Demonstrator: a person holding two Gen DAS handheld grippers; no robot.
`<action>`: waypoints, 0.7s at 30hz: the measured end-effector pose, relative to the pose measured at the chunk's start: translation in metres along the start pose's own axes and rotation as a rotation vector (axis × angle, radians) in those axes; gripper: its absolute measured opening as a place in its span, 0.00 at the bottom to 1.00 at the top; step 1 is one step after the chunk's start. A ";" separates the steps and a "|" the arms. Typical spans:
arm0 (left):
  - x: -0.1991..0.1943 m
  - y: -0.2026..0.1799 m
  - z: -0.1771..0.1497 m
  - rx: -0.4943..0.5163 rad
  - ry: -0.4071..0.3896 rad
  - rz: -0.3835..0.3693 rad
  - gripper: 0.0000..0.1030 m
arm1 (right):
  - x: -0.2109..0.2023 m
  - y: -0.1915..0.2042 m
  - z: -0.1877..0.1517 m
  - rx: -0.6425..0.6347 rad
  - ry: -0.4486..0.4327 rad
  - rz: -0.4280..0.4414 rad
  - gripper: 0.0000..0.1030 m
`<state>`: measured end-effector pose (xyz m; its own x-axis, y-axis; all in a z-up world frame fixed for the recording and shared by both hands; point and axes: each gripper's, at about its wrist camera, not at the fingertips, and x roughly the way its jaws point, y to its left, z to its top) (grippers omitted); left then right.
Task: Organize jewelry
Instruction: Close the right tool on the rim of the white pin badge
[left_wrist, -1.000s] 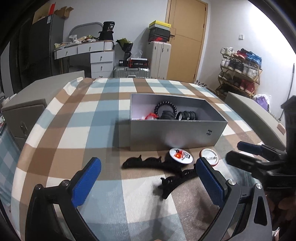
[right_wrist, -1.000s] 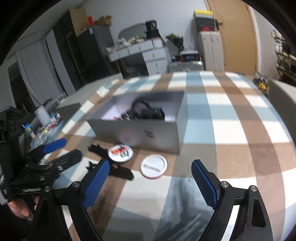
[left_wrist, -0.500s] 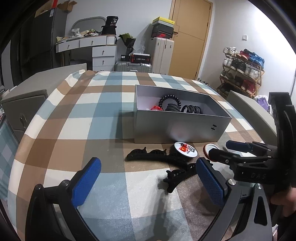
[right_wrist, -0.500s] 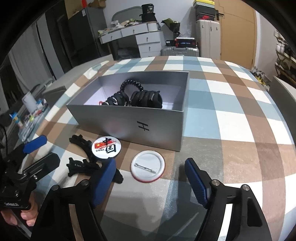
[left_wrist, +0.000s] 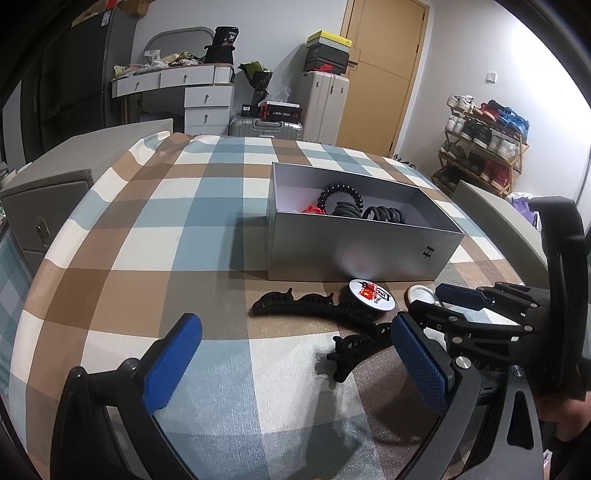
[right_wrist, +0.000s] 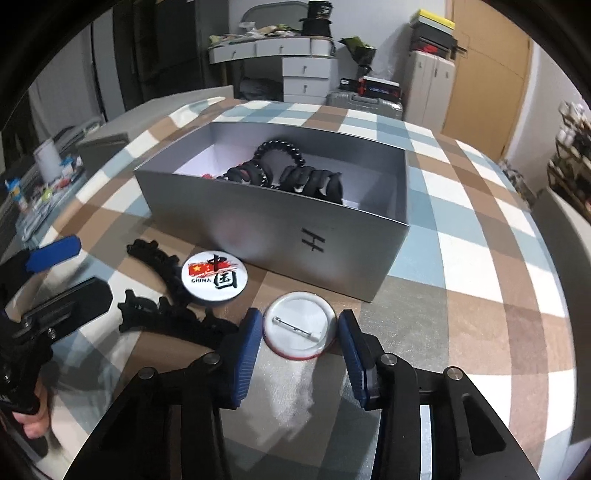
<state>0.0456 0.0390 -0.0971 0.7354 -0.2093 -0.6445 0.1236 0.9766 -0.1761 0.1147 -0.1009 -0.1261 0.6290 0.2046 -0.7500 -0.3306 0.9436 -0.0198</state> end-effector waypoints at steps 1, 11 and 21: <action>0.000 0.000 0.000 -0.002 0.001 -0.001 0.97 | 0.000 0.000 0.000 -0.001 -0.001 0.000 0.40; 0.002 -0.005 0.008 0.029 0.035 -0.027 0.97 | -0.009 -0.021 -0.005 0.104 -0.045 0.097 0.40; 0.022 -0.033 0.025 0.131 0.128 -0.084 0.97 | -0.023 -0.048 -0.016 0.199 -0.088 0.171 0.40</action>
<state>0.0744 0.0037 -0.0872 0.6291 -0.2864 -0.7226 0.2725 0.9519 -0.1400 0.1046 -0.1547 -0.1184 0.6376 0.3789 -0.6707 -0.2976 0.9242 0.2392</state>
